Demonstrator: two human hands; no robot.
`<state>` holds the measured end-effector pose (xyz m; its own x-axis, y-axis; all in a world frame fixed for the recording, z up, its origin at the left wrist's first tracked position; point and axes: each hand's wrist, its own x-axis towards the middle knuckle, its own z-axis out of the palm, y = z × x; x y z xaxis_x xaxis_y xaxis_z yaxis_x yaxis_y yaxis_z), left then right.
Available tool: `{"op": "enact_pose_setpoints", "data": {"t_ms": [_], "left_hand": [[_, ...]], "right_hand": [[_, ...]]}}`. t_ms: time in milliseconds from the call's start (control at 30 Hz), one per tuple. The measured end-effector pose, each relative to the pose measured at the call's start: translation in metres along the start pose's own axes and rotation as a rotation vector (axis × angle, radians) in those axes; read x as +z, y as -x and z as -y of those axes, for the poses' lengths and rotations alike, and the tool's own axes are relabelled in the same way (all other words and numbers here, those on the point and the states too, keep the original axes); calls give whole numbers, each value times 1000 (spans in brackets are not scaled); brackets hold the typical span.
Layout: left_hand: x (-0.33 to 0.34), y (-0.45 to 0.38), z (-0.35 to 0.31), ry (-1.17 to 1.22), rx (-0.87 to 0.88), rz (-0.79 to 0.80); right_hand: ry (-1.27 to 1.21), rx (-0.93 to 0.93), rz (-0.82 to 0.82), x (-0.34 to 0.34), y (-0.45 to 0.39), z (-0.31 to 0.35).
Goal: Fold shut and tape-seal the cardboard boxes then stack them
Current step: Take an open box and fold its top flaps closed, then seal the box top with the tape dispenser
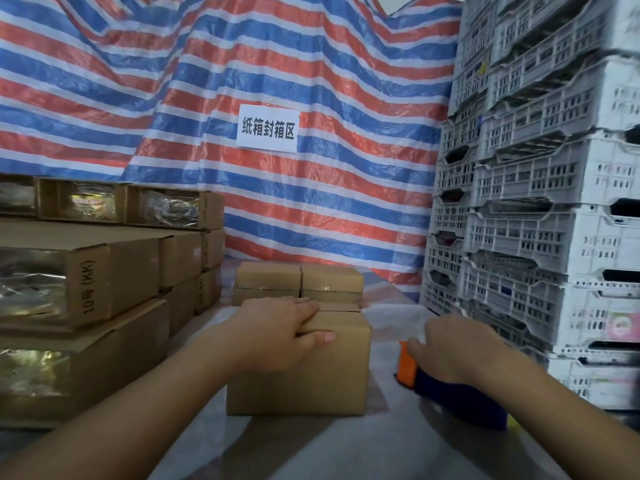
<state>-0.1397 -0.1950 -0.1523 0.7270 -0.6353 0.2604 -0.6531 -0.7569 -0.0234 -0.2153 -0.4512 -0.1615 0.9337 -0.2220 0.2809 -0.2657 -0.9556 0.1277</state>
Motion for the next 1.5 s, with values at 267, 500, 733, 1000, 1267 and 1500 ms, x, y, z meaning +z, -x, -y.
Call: {"op": "enact_pose_setpoints", "data": {"t_ms": [267, 500, 733, 1000, 1267, 1500], "left_hand": [[-1, 1, 0, 15, -6, 19], [-4, 9, -5, -2, -1, 10], [-8, 17, -11, -1, 24, 14], [-15, 11, -2, 403, -98, 73], [-30, 0, 12, 1067, -258, 6], [-36, -7, 16, 1542, -477, -120]], "right_hand": [[-54, 203, -48, 44, 24, -27], [-86, 183, -57, 61, 14, -40], [-424, 278, -232, 35, -11, -42], [-1305, 184, -225, -72, -50, 4], [-1620, -43, 57, -89, -75, 56], [-1538, -122, 209, -87, -77, 73]]}}
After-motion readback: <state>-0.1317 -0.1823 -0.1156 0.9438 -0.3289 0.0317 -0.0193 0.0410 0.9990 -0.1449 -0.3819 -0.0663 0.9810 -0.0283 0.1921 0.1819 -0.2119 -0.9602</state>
